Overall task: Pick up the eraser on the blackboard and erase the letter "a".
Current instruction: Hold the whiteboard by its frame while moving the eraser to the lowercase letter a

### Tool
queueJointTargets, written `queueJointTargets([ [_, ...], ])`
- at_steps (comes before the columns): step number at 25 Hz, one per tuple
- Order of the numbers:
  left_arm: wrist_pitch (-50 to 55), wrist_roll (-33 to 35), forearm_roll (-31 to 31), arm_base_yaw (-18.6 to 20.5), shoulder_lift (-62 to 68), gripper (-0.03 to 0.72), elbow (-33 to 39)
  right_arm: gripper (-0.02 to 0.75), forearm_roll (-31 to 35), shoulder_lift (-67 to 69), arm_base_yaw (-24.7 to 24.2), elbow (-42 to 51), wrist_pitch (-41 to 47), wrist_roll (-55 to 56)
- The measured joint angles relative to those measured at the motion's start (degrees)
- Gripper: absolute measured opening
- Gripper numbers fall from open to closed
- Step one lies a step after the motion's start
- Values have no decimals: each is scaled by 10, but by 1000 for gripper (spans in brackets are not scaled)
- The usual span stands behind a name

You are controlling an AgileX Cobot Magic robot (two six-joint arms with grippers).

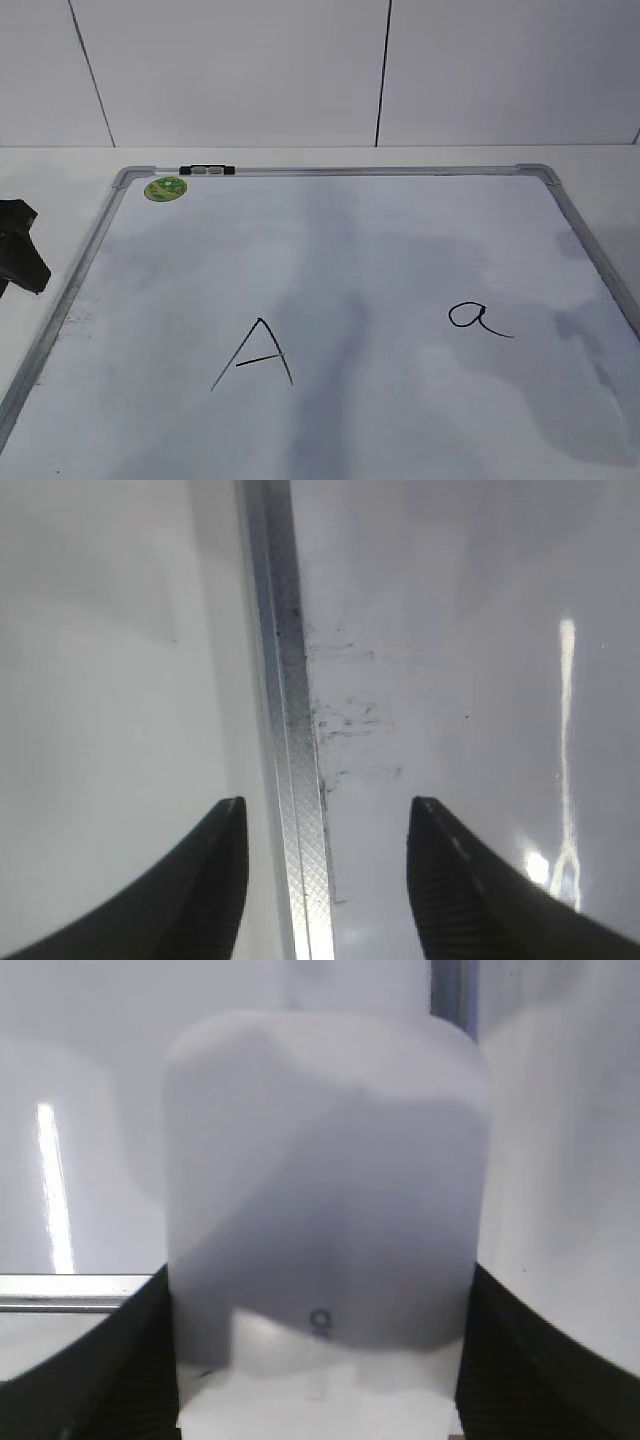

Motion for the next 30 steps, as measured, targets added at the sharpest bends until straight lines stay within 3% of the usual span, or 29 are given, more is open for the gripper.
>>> queueJointTargets([
  [17,18,1,2,0,96,253,-26,539,2,0,0,0,-7,0],
  [30,5,1,2,0,135,235,-32,539,4,0,0,0,-7,0],
])
